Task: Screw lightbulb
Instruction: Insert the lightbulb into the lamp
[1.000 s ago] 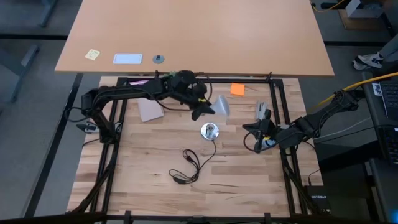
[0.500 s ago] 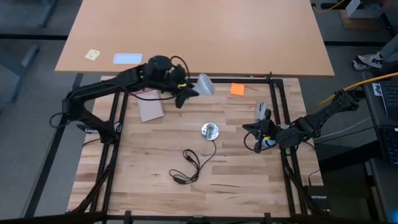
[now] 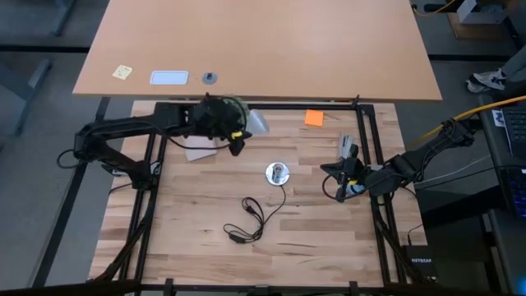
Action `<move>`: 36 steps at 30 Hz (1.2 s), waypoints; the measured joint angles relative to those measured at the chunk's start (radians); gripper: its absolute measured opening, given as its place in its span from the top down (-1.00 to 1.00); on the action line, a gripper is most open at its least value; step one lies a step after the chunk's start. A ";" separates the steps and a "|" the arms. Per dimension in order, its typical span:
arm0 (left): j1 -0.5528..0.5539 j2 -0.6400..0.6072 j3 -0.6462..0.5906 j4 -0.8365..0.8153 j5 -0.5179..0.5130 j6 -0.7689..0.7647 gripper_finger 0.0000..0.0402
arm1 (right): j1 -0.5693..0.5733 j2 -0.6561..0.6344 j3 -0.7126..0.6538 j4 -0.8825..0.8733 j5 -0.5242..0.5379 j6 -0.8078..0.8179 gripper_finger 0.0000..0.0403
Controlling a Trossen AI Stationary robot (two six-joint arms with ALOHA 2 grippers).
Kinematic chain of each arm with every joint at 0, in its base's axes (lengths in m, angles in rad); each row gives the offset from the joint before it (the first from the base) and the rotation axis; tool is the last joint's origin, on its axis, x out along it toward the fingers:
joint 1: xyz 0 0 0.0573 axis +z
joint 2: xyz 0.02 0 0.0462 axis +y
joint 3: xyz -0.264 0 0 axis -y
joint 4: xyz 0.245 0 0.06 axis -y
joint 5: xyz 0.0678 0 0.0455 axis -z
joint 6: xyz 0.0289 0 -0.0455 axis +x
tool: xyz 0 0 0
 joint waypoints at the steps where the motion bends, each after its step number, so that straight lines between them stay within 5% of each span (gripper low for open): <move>1: -0.002 0.000 -0.027 0.029 -0.001 -0.012 0.22 | 0.000 0.000 0.000 0.000 0.000 0.000 0.88; 9: -0.017 0.000 -0.281 0.403 -0.001 -0.059 0.22 | 0.000 0.000 0.000 -0.001 0.000 0.000 0.88; 22: -0.058 0.000 -0.731 1.403 -0.001 -0.048 0.22 | 0.000 0.000 0.000 0.073 0.126 0.000 0.88; 36: -0.060 0.126 -0.818 1.749 0.004 0.140 0.22 | -0.136 0.148 0.000 0.164 0.139 0.000 0.88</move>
